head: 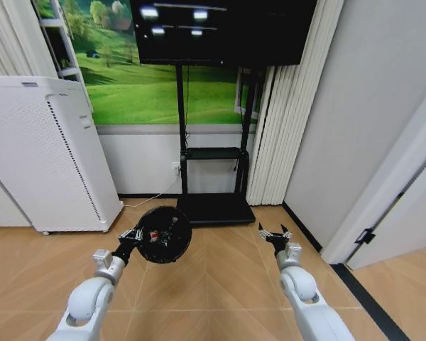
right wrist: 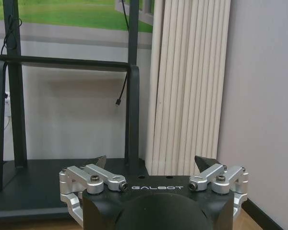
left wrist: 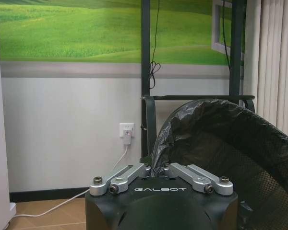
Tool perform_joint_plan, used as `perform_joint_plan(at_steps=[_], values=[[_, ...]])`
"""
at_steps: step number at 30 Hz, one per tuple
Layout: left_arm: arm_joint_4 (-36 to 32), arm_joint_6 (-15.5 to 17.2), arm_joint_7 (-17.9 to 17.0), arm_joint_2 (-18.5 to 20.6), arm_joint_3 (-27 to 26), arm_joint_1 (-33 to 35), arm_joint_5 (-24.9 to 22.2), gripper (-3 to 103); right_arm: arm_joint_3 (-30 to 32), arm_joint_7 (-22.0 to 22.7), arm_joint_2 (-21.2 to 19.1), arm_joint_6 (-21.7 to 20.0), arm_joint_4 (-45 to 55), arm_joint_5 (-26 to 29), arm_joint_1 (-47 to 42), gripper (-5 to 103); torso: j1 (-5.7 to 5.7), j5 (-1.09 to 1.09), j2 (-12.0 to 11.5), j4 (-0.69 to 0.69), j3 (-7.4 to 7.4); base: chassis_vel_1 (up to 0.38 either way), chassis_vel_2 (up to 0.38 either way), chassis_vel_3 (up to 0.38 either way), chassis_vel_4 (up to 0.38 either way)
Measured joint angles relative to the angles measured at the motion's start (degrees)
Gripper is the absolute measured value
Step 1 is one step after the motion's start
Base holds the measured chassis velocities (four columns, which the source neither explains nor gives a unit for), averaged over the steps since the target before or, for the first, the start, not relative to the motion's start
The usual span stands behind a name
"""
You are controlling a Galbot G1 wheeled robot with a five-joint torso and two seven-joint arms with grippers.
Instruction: Pick up the trash bin and place the garbage on the floor into it.
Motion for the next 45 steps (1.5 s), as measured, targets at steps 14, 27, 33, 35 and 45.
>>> perform_joint_plan(at_steps=[14, 27, 33, 35, 45], values=[[0.03, 0.00, 0.10, 0.32, -1.37, -0.19, -1.20, 4, 0.36, -0.95, 0.85, -1.38, 1.36, -4.74, -1.61, 100, -0.01, 0.00, 0.00, 0.01, 0.00, 0.000, 0.000, 0.000, 0.000], [-0.68, 0.00, 0.09, 0.31, -2.17, 0.55, -1.50, 4, 0.69, -1.01, 0.69, -1.87, 2.94, -4.99, -2.76, 100, -0.01, 0.00, 0.00, 0.00, -0.01, 0.066, 0.060, -0.072, -0.061], [-1.08, 0.00, 0.12, 0.36, -2.47, 0.87, -1.71, 4, 1.07, -1.00, 0.73, -1.79, 3.68, -5.23, -3.64, 100, -0.01, 0.00, 0.00, 0.00, 0.00, 0.096, 0.100, -0.092, -0.088], [-1.12, 0.00, 0.13, 0.36, -2.51, 0.94, -1.71, 4, 1.15, -1.00, 0.76, -1.74, 3.80, -5.34, -3.85, 100, 0.00, 0.00, 0.00, 0.00, 0.00, 0.141, 0.122, -0.161, -0.149], [-2.01, -0.01, 0.23, 0.33, -3.46, 1.97, -1.96, 4, 1.30, -1.01, 1.03, -1.62, 4.94, -5.71, -5.01, 100, -0.01, -0.01, 0.00, 0.00, -0.01, 0.161, 0.166, -0.160, -0.158]])
